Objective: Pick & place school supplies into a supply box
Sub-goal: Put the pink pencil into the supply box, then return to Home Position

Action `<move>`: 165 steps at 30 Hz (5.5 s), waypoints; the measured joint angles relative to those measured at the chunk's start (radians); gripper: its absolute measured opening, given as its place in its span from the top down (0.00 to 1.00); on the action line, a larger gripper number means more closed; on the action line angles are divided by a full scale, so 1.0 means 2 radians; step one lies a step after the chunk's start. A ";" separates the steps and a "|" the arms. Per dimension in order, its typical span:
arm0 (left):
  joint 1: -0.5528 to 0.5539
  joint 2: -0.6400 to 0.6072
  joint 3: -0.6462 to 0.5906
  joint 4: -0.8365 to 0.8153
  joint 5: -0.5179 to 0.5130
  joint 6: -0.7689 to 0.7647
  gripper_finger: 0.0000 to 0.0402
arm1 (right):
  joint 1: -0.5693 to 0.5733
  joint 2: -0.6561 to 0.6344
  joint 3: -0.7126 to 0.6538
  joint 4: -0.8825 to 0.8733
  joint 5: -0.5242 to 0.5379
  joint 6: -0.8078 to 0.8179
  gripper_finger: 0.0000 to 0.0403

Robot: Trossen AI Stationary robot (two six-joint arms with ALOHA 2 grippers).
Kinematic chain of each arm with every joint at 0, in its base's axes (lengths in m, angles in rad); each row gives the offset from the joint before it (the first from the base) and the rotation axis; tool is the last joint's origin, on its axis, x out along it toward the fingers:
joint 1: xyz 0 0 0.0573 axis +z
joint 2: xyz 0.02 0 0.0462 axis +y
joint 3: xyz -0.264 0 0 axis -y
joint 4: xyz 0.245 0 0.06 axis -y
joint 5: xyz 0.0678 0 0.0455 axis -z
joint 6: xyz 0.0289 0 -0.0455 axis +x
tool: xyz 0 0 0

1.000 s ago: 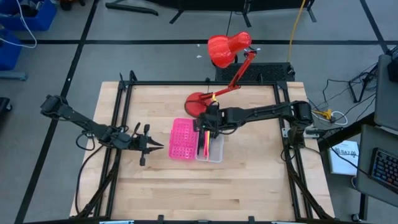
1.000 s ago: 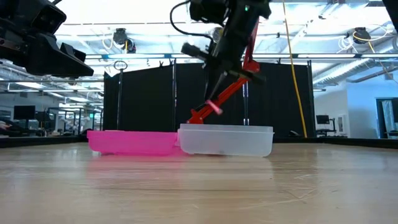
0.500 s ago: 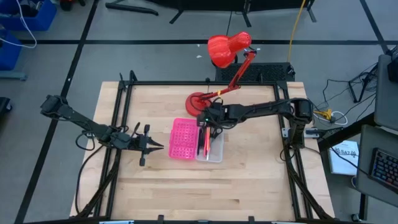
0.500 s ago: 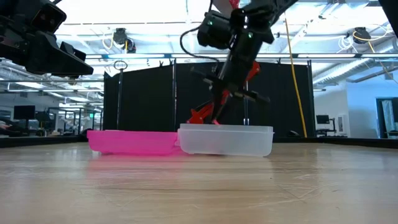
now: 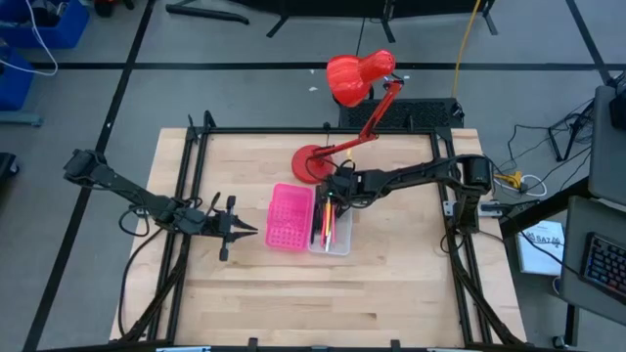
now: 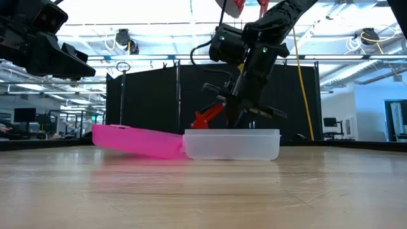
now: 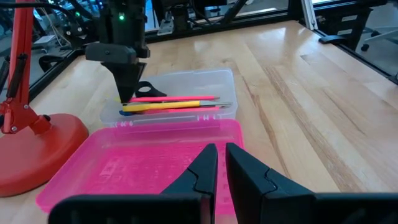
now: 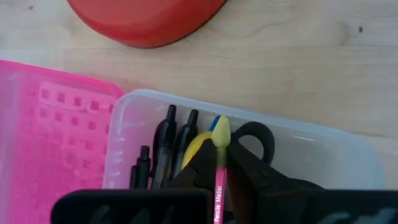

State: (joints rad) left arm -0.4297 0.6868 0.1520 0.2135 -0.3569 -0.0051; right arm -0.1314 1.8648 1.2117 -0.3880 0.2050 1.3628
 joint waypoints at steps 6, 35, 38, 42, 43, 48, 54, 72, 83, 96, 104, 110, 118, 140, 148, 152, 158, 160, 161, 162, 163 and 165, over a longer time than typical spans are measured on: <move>0.000 0.000 0.000 0.000 0.000 0.000 0.90 | 0.000 0.000 -0.012 0.022 0.001 -0.010 0.91; 0.000 0.000 0.000 0.004 -0.005 0.000 0.90 | 0.022 -0.032 -0.021 0.065 0.010 -0.165 0.78; 0.000 0.000 0.000 0.004 -0.005 -0.001 0.90 | 0.021 -0.032 -0.037 0.060 -0.032 -0.156 0.78; 0.000 0.000 0.000 0.004 -0.005 -0.008 0.90 | 0.018 -0.032 -0.059 0.057 -0.066 -0.112 0.78; 0.000 0.000 0.000 0.005 -0.005 -0.010 0.90 | 0.017 -0.032 -0.060 0.050 -0.067 -0.107 0.78; 0.000 0.000 0.000 0.015 -0.005 -0.012 0.90 | 0.013 -0.031 -0.042 0.012 -0.066 -0.104 0.78; 0.000 0.000 0.000 0.014 -0.005 -0.011 0.90 | 0.014 -0.031 0.004 0.015 -0.064 -0.125 0.78; 0.000 0.000 0.000 0.007 -0.015 -0.002 0.90 | 0.077 -0.164 -0.004 0.061 -0.009 -0.523 0.79; 0.002 -0.017 -0.002 0.174 -0.010 0.179 0.91 | 0.136 -0.385 -0.255 0.309 0.034 -0.694 0.98; -0.007 -0.129 -0.001 0.084 -0.099 0.242 0.99 | 0.179 -0.623 -0.424 0.312 0.066 -0.678 1.00; 0.012 -0.208 -0.032 0.059 -0.069 0.265 0.99 | 0.158 -0.679 -0.475 0.312 0.006 -0.735 1.00; 0.054 -0.222 -0.071 0.058 -0.023 0.210 1.00 | 0.123 -0.720 -0.493 0.315 -0.053 -0.744 1.00; 0.046 -0.242 -0.068 0.074 -0.013 0.216 1.00 | 0.118 -0.810 -0.495 0.229 -0.092 -0.729 1.00; 0.254 -0.242 -0.071 -0.018 0.259 0.172 0.99 | 0.105 -0.930 -0.596 0.242 -0.101 -0.687 1.00; 0.254 -0.242 -0.071 -0.044 0.258 0.171 0.99 | 0.105 -0.927 -0.597 0.211 -0.102 -0.678 1.00; 0.254 -0.242 -0.071 -0.034 0.257 0.177 0.99 | 0.105 -0.927 -0.598 0.211 -0.102 -0.674 1.00; 0.254 -0.242 -0.071 -0.035 0.280 0.179 0.99 | 0.105 -0.927 -0.598 0.213 -0.100 -0.674 1.00; 0.254 -0.242 -0.071 -0.041 0.274 0.172 0.99 | 0.105 -0.927 -0.598 0.232 -0.099 -0.672 1.00; 0.254 -0.242 -0.071 -0.041 0.270 0.169 0.99 | 0.105 -0.927 -0.598 0.248 -0.099 -0.669 1.00; 0.254 -0.242 -0.071 -0.041 0.269 0.166 0.99 | 0.105 -0.928 -0.598 0.257 -0.099 -0.668 1.00; 0.254 -0.242 -0.071 -0.041 0.270 0.166 0.98 | 0.105 -0.928 -0.598 0.259 -0.099 -0.669 1.00; 0.254 -0.242 -0.071 -0.041 0.270 0.162 0.99 | 0.105 -0.927 -0.598 0.251 -0.099 -0.676 1.00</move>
State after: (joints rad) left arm 0.0792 0.2024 0.0105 0.1311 0.1829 0.3191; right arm 0.0780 0.0109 0.0151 0.1148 0.0065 0.0105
